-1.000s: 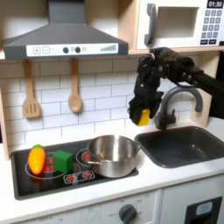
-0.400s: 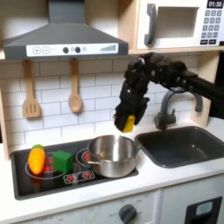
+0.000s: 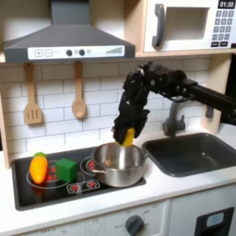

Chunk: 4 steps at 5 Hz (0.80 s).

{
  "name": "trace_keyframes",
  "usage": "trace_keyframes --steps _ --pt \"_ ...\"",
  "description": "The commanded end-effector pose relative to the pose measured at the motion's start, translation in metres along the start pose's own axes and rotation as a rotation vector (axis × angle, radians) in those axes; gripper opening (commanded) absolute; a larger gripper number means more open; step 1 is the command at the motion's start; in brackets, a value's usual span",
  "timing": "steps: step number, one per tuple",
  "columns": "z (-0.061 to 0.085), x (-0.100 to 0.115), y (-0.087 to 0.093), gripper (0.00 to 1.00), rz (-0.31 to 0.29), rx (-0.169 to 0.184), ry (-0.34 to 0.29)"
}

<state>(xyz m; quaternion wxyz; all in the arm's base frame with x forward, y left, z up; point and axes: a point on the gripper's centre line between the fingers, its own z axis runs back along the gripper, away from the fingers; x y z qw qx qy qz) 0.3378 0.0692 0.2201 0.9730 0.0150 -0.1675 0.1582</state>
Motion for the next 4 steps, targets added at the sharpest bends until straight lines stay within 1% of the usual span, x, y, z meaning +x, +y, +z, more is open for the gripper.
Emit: trace_keyframes --steps 1,2,3,4 --pt "-0.015 0.002 0.003 0.00 0.005 0.017 0.031" --pt "-0.018 0.002 0.006 0.00 0.000 0.012 0.051" --pt "-0.019 0.003 0.007 1.00 -0.011 0.017 0.061" --pt "-0.009 0.011 0.018 1.00 0.021 0.025 0.031"
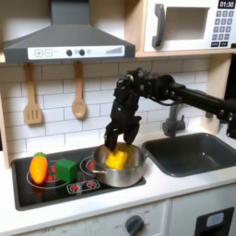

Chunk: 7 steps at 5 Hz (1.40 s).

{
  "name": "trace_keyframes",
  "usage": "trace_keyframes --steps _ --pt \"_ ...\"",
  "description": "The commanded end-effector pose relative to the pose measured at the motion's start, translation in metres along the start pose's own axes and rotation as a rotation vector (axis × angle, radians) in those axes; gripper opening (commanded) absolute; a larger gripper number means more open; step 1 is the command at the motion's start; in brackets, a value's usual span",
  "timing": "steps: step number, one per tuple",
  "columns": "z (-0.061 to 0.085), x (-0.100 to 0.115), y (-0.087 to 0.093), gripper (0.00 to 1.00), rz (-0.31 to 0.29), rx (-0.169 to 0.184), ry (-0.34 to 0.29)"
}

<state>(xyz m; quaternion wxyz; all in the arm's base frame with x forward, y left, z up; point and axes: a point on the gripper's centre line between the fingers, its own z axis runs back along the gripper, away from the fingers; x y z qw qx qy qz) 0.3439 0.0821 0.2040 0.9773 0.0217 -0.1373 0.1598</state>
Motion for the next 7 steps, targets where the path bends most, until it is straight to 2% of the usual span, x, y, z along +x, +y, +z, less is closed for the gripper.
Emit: trace_keyframes --steps 1,2,4,5,7 --pt "0.017 0.014 0.017 1.00 0.056 0.005 -0.043" --pt "0.021 0.017 0.034 1.00 0.097 0.025 -0.052" --pt "0.016 0.017 0.062 1.00 0.193 0.055 -0.034" --pt "0.011 0.023 0.076 1.00 0.239 0.054 -0.026" --pt "-0.002 0.040 0.095 1.00 0.204 0.077 0.009"
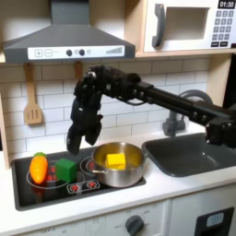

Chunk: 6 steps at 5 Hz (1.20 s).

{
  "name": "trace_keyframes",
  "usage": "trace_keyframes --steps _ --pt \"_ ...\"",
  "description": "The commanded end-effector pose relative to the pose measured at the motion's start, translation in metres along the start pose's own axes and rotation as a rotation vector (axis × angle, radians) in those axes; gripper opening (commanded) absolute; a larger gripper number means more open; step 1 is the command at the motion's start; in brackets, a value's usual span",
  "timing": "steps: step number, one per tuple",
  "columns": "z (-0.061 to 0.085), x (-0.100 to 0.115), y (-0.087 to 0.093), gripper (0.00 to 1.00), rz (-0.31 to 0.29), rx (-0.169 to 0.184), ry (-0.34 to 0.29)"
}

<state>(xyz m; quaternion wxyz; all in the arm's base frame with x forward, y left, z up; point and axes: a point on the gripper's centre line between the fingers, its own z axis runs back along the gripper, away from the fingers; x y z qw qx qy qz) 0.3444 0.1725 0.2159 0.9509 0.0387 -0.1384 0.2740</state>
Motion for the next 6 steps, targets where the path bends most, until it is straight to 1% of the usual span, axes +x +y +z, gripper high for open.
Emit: trace_keyframes --steps 1,2,3,5,6 --pt "-0.014 0.020 0.013 1.00 0.001 0.022 0.024" --pt "-0.021 0.031 0.024 1.00 0.029 0.041 0.027" --pt "-0.028 0.037 0.030 1.00 0.034 0.035 0.045" --pt "-0.036 0.050 0.043 1.00 -0.084 0.028 0.112" --pt "-0.041 0.055 0.046 1.00 -0.160 0.026 0.162"
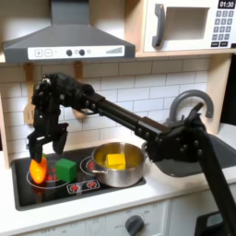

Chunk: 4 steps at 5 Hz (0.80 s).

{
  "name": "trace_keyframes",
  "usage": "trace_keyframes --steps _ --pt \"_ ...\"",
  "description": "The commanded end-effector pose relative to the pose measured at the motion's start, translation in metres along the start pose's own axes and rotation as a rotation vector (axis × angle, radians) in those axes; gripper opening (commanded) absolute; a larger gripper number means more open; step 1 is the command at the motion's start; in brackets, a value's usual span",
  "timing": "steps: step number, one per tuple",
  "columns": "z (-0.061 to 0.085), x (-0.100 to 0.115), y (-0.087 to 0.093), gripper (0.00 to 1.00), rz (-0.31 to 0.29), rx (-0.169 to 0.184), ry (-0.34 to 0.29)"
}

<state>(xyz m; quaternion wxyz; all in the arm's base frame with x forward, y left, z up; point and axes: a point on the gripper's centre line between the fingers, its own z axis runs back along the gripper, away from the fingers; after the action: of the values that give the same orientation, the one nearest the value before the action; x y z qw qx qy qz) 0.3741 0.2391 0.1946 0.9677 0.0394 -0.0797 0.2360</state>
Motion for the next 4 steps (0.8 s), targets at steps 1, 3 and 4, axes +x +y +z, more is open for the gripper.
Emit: trace_keyframes --steps 1,3,4 --pt "-0.010 0.008 0.005 1.00 -0.197 0.008 0.113" --pt "-0.016 0.007 0.007 1.00 -0.233 -0.017 0.125" --pt "-0.042 0.003 0.003 1.00 -0.241 -0.028 0.177"
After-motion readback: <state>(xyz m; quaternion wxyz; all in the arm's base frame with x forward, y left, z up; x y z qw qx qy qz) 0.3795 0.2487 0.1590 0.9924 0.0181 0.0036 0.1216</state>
